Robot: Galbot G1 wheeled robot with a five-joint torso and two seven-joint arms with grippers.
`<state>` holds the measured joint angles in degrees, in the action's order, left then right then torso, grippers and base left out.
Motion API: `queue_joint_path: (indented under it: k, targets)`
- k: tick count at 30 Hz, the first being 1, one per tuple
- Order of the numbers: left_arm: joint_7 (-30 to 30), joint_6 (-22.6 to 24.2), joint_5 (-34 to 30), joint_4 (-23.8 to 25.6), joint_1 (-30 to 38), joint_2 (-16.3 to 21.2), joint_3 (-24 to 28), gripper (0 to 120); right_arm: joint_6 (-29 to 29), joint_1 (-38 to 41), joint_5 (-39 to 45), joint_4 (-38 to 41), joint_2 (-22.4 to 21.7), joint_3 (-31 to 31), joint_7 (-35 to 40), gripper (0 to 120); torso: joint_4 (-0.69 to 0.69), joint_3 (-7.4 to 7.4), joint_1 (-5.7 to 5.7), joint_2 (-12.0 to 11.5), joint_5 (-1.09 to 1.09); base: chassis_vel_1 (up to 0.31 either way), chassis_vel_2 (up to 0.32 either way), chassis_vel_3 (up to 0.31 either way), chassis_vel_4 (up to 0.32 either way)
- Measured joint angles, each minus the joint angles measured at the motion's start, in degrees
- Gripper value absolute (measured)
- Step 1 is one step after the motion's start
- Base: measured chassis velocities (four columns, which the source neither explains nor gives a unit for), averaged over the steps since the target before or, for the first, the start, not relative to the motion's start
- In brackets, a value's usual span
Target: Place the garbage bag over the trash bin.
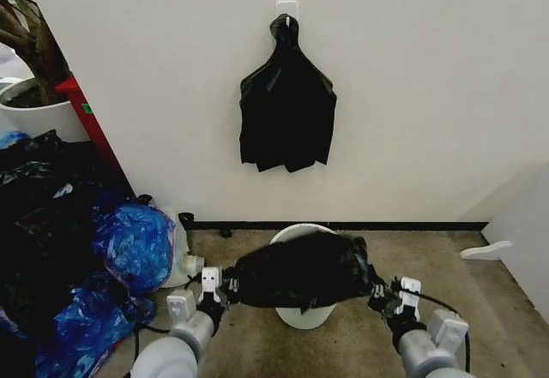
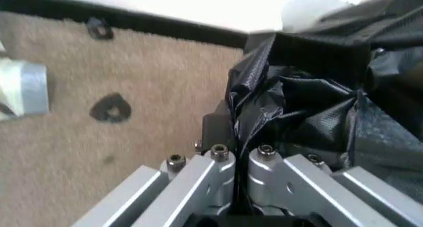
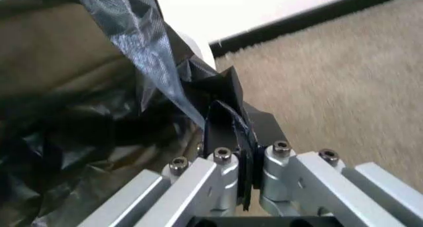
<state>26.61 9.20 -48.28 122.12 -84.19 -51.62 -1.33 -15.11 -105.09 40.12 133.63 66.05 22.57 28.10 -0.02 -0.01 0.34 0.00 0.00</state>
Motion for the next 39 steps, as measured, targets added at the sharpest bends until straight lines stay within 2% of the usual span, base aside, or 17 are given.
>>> queue_joint_path:
  k: [4, 8, 14, 15, 19, 29, 39]
  targets:
    - [-1.3, -1.7, 3.4, -3.3, 0.2, -1.0, 1.6, 0, 1.4, -0.3, -2.3, -2.8, 1.1, -0.9, -0.8, 0, 0.00, 0.00, 0.00, 0.0, 0.00, 0.000, 0.000, 0.000, 0.000]
    - [-2.8, -4.3, 7.2, -8.7, 2.4, -4.1, 2.9, 0, 4.1, 1.5, -4.7, -8.5, 2.8, -2.1, -3.1, 0, 0.00, 0.01, 0.00, 0.0, 0.00, 0.000, 0.000, 0.000, 0.000]
    - [-3.6, -7.0, 9.7, -12.7, 4.0, -5.9, 4.4, 0, 7.0, 3.6, -6.7, -13.1, 3.5, -2.1, -5.3, 0, 0.00, 0.01, 0.00, 0.0, 0.01, 0.000, 0.000, 0.000, 0.000]
    - [-4.5, -8.5, 11.3, -14.6, 4.6, -6.7, 5.1, 0, 8.7, 4.4, -7.5, -14.7, 3.7, -2.1, -6.3, 0, 0.00, 0.01, 0.01, 0.0, 0.00, 0.000, 0.000, 0.000, 0.000]
    - [-5.9, -10.4, 13.9, -17.0, 5.2, -7.5, 5.9, 0, 12.3, 6.3, -8.8, -16.4, 3.9, -1.8, -8.1, 0, 0.00, 0.01, 0.01, 0.0, 0.00, 0.000, 0.000, 0.000, 0.000]
    - [-8.7, -11.8, 14.6, -18.9, 7.0, -8.6, 5.3, 0, 14.2, 13.6, -8.8, -21.6, 3.6, -1.2, -12.6, 0, 0.00, 0.01, 0.01, 0.0, 0.01, 0.000, 0.000, 0.000, 0.000]
    - [-10.2, -12.4, 13.9, -20.5, 8.1, -9.7, 2.6, 0, 14.4, 16.1, -8.7, -24.9, 3.4, -0.5, -17.2, 0, 0.00, 0.01, 0.01, 0.0, 0.00, 0.000, 0.000, 0.000, 0.000]
